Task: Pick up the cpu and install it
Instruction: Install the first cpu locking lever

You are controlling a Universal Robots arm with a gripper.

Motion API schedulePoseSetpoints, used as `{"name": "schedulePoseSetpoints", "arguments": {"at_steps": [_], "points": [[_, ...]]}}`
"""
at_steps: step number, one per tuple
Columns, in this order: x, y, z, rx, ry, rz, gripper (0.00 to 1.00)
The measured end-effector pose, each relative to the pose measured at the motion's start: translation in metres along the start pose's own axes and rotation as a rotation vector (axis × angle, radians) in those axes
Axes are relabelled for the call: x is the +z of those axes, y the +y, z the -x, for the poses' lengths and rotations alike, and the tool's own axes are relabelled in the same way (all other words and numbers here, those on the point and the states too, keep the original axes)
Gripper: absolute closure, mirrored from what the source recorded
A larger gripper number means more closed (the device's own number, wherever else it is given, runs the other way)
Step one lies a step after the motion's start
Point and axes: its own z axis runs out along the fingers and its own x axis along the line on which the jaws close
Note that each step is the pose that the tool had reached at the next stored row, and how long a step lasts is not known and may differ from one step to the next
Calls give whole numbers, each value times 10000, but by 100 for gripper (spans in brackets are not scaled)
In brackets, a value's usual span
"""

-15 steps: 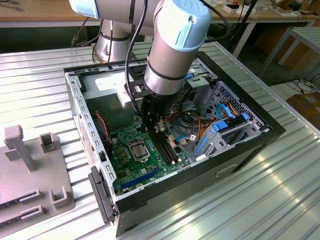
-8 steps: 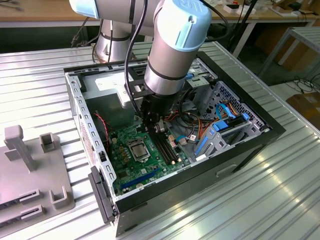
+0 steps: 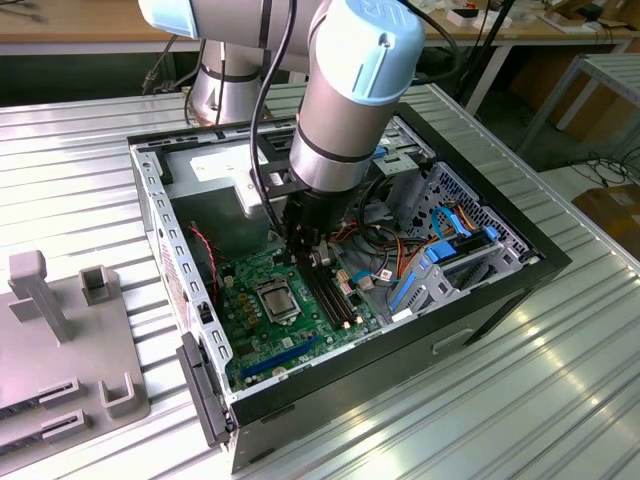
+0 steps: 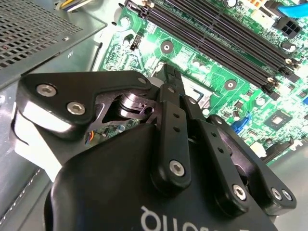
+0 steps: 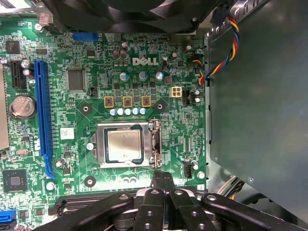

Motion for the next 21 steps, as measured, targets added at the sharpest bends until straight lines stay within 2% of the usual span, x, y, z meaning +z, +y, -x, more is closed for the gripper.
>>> {"name": "schedulePoseSetpoints", "arguments": {"at_steps": [9, 11, 15, 18, 21], "points": [[0, 0, -1, -2, 3, -8, 89], [1, 0, -1, -2, 22, -10, 89], [0, 0, -4, -3, 124, -10, 89], [10, 0, -22, 0, 261, -15, 89], [19, 0, -34, 0, 302, -16, 89]]}}
